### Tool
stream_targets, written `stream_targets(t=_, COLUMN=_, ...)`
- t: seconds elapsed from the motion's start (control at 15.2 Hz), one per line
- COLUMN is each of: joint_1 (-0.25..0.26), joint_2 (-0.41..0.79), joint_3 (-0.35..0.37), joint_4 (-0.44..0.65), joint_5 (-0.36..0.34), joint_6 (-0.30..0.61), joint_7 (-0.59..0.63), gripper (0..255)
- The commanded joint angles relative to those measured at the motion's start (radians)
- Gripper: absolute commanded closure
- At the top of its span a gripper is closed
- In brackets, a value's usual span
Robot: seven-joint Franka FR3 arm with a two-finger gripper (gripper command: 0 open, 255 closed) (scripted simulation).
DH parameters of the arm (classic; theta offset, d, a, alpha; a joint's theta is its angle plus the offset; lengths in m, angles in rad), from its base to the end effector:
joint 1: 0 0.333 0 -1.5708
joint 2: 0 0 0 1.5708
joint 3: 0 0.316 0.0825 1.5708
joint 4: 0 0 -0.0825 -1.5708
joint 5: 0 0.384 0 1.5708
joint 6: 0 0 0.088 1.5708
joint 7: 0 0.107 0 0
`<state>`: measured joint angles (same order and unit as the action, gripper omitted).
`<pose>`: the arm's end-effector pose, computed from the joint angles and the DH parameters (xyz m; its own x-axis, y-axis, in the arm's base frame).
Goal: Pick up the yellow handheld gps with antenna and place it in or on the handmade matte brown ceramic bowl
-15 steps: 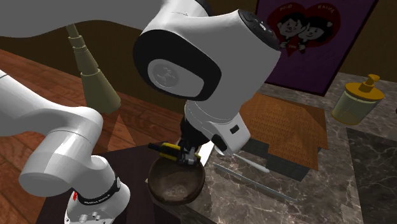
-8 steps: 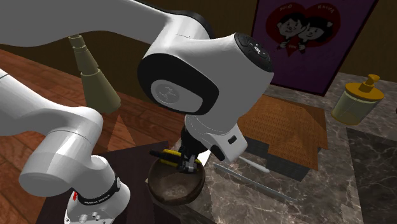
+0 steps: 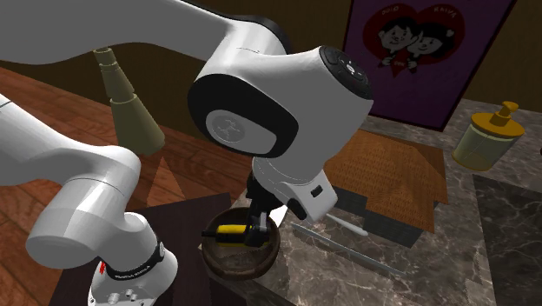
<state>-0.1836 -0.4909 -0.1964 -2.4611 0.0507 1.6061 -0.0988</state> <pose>0.3306 -0.1286 0.4432 0.9155 -0.2039 -0.3469 -0.2762 -0.9454 -0.1733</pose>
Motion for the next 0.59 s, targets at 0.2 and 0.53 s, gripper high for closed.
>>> stream_targets(t=0.2, joint_1=0.0, joint_2=0.009, joint_3=-0.002, joint_4=0.039, joint_5=0.0, joint_6=-0.03, joint_7=-0.001, gripper=0)
stream_targets(t=0.53, joint_1=0.001, joint_2=0.038, joint_3=-0.008, joint_4=0.151, joint_5=0.0, joint_6=-0.113, joint_7=-0.004, gripper=0)
